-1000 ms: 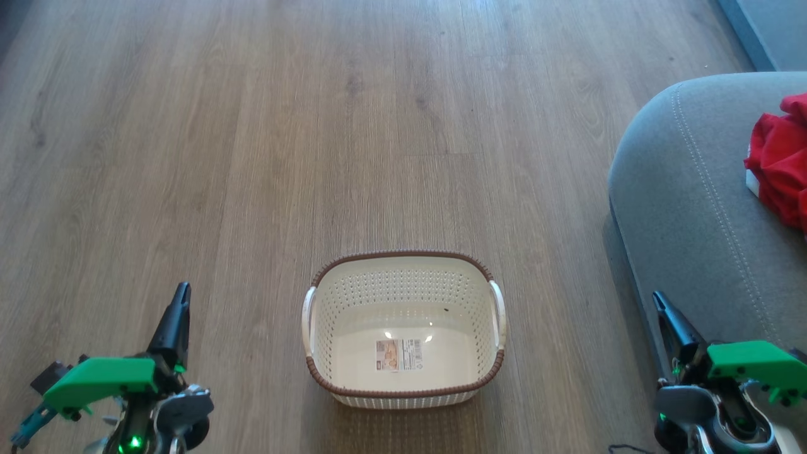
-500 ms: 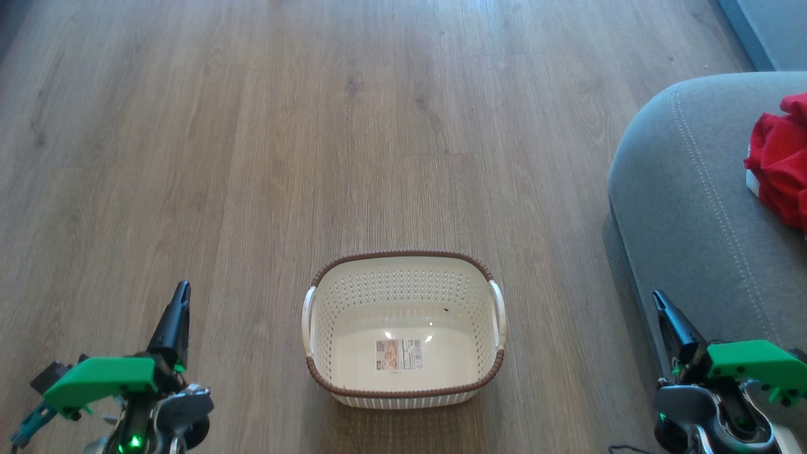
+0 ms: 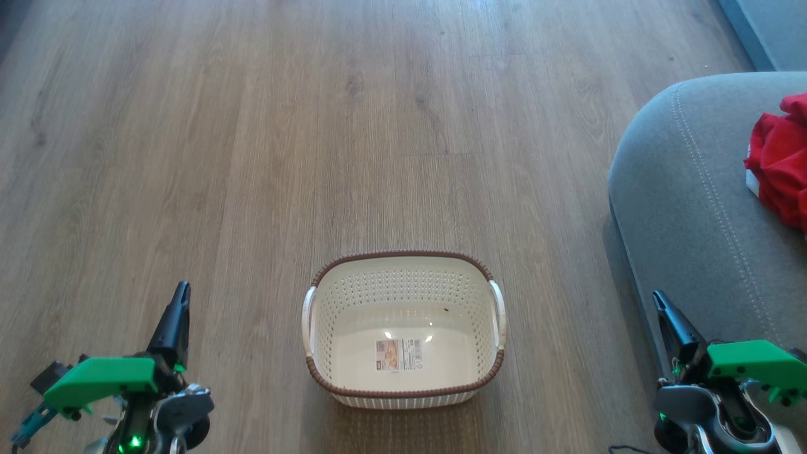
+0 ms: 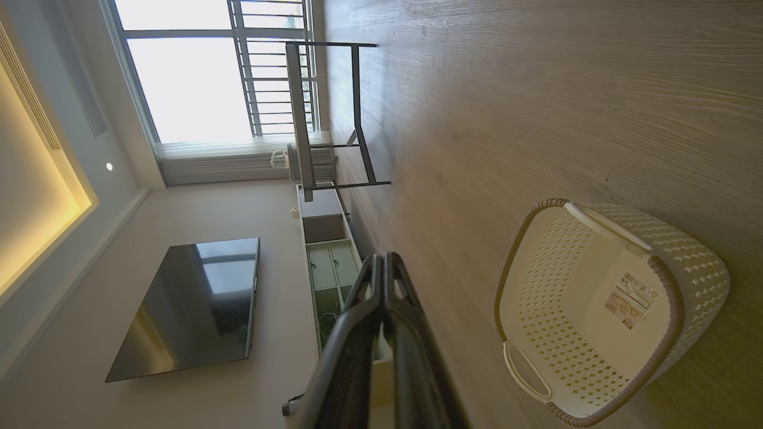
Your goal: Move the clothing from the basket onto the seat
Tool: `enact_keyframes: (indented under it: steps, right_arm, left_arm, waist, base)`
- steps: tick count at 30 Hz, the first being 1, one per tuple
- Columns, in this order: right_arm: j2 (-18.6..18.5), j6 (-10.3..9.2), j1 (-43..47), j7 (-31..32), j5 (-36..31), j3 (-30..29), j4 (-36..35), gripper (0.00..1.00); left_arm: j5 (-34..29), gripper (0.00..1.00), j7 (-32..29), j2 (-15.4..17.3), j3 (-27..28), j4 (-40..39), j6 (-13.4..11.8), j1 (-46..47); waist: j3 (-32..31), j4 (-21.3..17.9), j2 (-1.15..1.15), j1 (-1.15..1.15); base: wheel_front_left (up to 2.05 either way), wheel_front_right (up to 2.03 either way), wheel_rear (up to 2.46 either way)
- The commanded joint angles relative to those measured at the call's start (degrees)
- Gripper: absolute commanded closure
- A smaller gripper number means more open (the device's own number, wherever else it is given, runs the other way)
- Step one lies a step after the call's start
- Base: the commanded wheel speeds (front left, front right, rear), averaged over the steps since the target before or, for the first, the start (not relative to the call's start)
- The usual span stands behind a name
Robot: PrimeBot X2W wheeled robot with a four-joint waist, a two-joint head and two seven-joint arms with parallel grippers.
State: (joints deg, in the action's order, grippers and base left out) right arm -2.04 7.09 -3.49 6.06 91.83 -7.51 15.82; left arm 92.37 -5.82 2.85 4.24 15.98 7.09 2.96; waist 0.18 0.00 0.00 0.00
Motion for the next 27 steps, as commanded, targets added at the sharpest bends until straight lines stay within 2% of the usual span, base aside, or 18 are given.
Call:
enact_keyframes:
  steps: [1,27]
  right_arm:
    - [-0.8,0.4,-2.7,0.4,0.3,1.0,-1.8,1.0]
    - [-0.8,0.4,-2.7,0.4,0.3,1.0,-1.8,1.0]
  left_arm:
    - [0.0,1.0,-0.5,0.3,2.0,-1.9,0.4,3.2]
    - [-0.1,1.0,-0.5,0.2,2.1,-1.9,0.4,3.2]
  waist:
    - [0.0,0.0,0.0,0.0]
    - [0.0,0.0,0.0,0.0]
  base:
    - [0.0,0.0,0.0]
    - [0.0,0.0,0.0]
